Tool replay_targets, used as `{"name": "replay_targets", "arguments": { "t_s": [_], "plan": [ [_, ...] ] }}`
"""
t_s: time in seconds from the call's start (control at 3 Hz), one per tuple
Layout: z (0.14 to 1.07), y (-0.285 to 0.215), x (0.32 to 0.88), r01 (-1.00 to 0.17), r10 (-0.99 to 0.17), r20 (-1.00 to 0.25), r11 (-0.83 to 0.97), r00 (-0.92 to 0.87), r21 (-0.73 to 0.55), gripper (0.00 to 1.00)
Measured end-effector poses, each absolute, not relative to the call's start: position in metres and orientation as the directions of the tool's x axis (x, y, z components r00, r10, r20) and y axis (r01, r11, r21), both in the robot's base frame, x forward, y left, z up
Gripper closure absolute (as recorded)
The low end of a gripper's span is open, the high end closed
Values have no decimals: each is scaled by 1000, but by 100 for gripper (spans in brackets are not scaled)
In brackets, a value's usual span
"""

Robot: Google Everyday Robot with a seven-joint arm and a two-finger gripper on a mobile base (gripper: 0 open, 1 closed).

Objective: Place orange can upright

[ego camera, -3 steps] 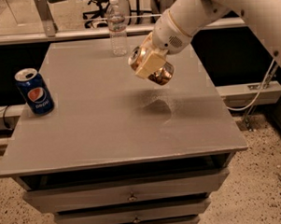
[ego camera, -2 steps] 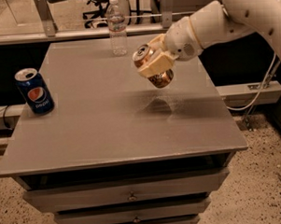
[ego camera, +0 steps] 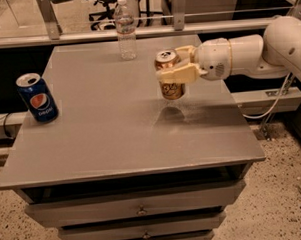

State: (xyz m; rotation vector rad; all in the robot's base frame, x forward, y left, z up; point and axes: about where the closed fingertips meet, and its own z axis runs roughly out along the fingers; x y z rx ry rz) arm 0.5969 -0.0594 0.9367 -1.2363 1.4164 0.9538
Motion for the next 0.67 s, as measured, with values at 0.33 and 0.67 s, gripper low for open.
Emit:
{"name": "replay_targets", "arguments": {
  "t_s": [0.33,0.67],
  "plan": [
    [932,-67,595,-986,-95,-995,169,0,-16,88],
    [925,-71,594,-985,-34,-999,172,-1,-5,64]
  ]
}}
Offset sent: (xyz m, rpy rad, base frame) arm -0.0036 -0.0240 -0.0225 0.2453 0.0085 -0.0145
